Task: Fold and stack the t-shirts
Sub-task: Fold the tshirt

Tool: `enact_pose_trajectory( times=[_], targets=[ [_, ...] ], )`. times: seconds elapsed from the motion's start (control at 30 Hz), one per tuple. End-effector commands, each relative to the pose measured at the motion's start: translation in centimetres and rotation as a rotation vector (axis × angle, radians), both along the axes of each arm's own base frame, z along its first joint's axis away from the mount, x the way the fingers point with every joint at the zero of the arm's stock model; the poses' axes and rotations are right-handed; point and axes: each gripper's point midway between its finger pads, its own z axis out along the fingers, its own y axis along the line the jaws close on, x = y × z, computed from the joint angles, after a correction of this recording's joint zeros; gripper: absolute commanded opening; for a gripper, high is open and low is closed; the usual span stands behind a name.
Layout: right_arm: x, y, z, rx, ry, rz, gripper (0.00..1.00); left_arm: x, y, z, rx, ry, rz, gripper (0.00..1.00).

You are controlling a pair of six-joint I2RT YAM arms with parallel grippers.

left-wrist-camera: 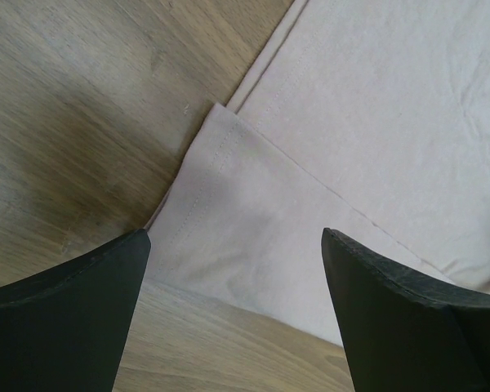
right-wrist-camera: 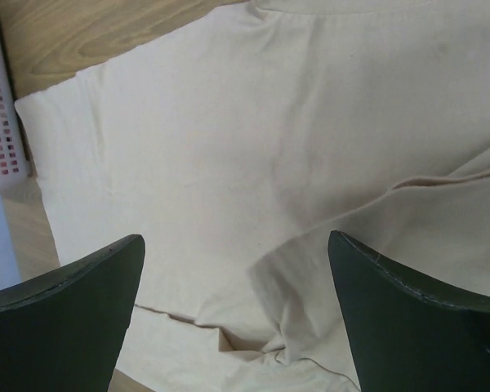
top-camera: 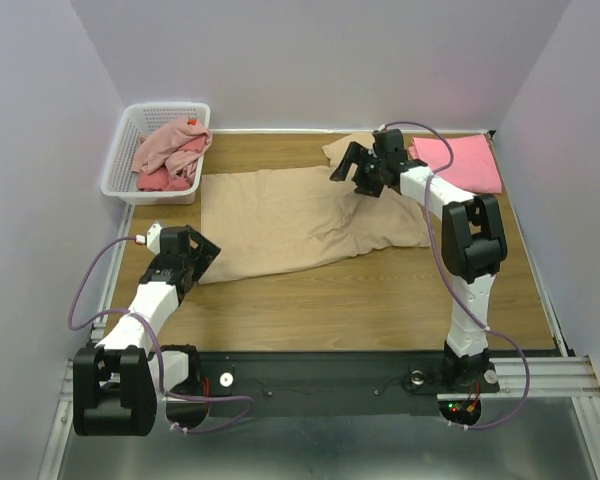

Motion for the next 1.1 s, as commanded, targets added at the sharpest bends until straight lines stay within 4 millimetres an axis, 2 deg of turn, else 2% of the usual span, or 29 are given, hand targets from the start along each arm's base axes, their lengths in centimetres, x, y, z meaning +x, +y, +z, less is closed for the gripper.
enact_pose_trajectory(
  times=[0.0, 0.2, 0.23, 0.27, 0.3, 0.37, 0.4, 0.5, 0.57, 0.6, 0.63, 0.7, 0.8, 0.87, 0.93, 1.0, 1.03, 1.07],
  targets=[
    [1.2, -0.5, 1.1, -0.021, -0.032, -0.039, 1.0, 0.9, 0.5, 2.0, 0.031, -0.05, 0.003, 0.98],
    [1.3, -3.6, 2.4, -0.183, -0.073, -0.114, 1.0, 1.6, 0.0, 2.9, 0.017, -0.069, -0.02, 0.98],
    [0.9, -4.5, 3.7, -0.215, -0.095, -0.132, 1.0, 1.9, -0.1, 3.4, 0.014, -0.084, -0.027, 0.99],
    [0.6, -5.0, 2.9, -0.238, -0.079, -0.144, 1.0, 2.0, -0.3, 3.5, 0.007, -0.087, -0.034, 0.99],
    [-0.7, -5.7, 3.0, -0.253, -0.072, -0.149, 1.0, 2.2, -0.7, 3.8, -0.005, -0.096, -0.049, 0.99],
    [-1.5, -7.6, 3.3, -0.323, -0.086, -0.203, 1.0, 3.0, -1.3, 4.9, -0.017, -0.131, -0.069, 0.98],
    [-2.9, -8.5, 3.1, -0.344, -0.073, -0.215, 1.0, 3.2, -2.1, 5.1, -0.027, -0.139, -0.094, 0.98],
    [-4.5, -10.1, 2.5, -0.359, -0.048, -0.234, 1.0, 4.5, -3.6, 6.0, -0.034, -0.17, -0.135, 0.99],
    [-5.4, -10.6, 0.6, -0.349, 0.005, -0.225, 1.0, 5.5, -5.2, 6.7, -0.037, -0.202, -0.18, 0.99],
    [-5.6, -10.9, 0.0, -0.338, 0.025, -0.218, 1.0, 5.8, -5.8, 5.7, -0.041, -0.177, -0.197, 0.99],
    [-5.7, -11.6, -1.4, -0.326, 0.064, -0.224, 1.0, 6.1, -6.3, 5.6, -0.047, -0.174, -0.216, 0.99],
    [-6.2, -11.5, -2.5, -0.289, 0.105, -0.206, 1.0, 6.5, -7.6, 4.1, -0.083, -0.139, -0.267, 0.99],
    [-6.7, -12.6, -4.1, -0.299, 0.144, -0.225, 1.0, 6.7, -7.9, 2.6, -0.088, -0.114, -0.268, 0.99],
    [-7.3, -13.3, -4.8, -0.301, 0.164, -0.237, 1.0, 6.2, -7.5, 0.7, -0.073, -0.071, -0.257, 0.99],
    [-8.8, -14.2, -5.9, -0.306, 0.201, -0.255, 1.0, 5.9, -7.3, -0.3, -0.065, -0.05, -0.251, 0.98],
    [-10.0, -14.5, -5.5, -0.3, 0.198, -0.266, 1.0, 5.2, -7.1, -1.3, -0.061, -0.031, -0.249, 0.98],
    [-11.8, -14.9, -6.7, -0.315, 0.233, -0.272, 1.0, 5.0, -7.0, -1.7, -0.055, -0.024, -0.246, 0.99],
    [-12.5, -15.2, -6.9, -0.318, 0.241, -0.286, 1.0, 4.5, -6.9, -2.4, -0.054, -0.006, -0.245, 0.98]
  ],
)
